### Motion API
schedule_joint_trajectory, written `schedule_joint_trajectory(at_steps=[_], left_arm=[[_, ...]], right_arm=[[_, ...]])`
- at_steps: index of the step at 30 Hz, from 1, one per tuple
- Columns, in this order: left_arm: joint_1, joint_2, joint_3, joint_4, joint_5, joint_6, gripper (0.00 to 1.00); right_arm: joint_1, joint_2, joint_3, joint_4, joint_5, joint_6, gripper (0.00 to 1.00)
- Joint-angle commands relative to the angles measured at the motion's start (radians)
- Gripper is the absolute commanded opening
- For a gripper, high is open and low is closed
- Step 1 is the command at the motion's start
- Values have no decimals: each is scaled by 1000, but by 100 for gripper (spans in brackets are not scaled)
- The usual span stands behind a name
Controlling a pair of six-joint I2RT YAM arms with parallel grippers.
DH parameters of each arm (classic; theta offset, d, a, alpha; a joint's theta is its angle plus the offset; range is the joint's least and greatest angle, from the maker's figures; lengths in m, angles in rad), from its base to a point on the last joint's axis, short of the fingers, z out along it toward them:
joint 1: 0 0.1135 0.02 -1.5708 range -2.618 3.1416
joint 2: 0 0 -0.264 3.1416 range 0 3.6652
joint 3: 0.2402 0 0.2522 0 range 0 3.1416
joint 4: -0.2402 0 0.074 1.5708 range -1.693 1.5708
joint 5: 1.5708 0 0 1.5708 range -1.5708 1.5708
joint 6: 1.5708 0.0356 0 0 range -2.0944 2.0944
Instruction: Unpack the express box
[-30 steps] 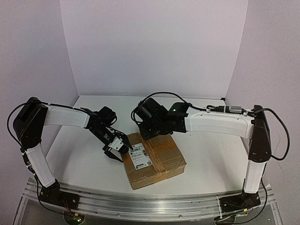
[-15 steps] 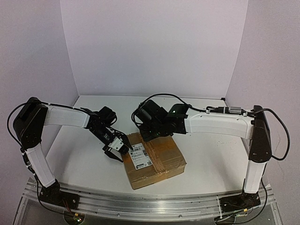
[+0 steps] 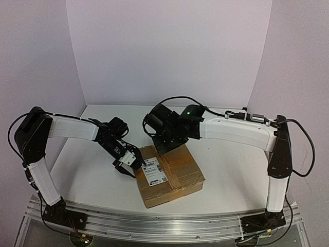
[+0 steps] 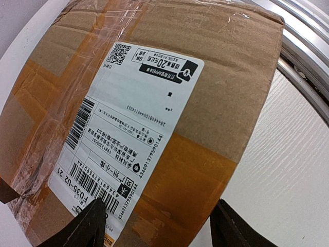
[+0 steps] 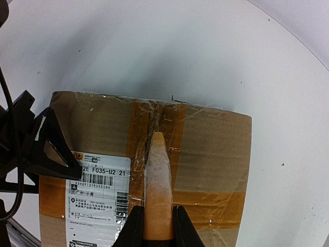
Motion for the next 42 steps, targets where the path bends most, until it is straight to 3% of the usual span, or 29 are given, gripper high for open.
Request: schedule_joint_trajectory(at_steps=[1,15,42], left_arm=[[4,48,-6,-74,-118,-58,69],[4,48,-8,-83,-119,-57,69],[4,56,-4,-82,-120,-59,68]], right_arm=[[-17,17,25,-44,-40,17,0],[-37,-10,48,94,-33,-19,0],[-51,19,-39,106,-66,-26,0]])
